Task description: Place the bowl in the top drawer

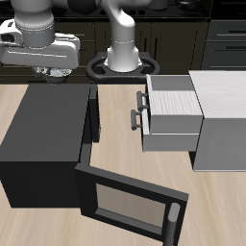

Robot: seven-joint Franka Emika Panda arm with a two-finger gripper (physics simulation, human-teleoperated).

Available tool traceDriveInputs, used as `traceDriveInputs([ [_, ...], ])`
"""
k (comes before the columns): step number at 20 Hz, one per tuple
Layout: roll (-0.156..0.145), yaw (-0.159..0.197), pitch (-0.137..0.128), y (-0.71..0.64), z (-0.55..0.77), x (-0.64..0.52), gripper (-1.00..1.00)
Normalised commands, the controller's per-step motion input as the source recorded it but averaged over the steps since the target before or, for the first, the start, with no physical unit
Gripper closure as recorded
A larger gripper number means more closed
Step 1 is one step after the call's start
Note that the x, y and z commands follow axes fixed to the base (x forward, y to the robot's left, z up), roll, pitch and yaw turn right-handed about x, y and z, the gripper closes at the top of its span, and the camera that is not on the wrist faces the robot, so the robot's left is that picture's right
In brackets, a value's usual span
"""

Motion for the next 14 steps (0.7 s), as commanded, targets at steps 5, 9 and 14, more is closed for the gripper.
traceDriveInputs([
  [5,0.029,0.004,-0.043,0.29,0.26,-0.34,1.0],
  [9,-0.026,0.027,-0.066,0.4,0.13,-0.5,1.0],
  [14,-0.006,-0.012,-0.017,0.25,-0.06,-0.27,1.0],
])
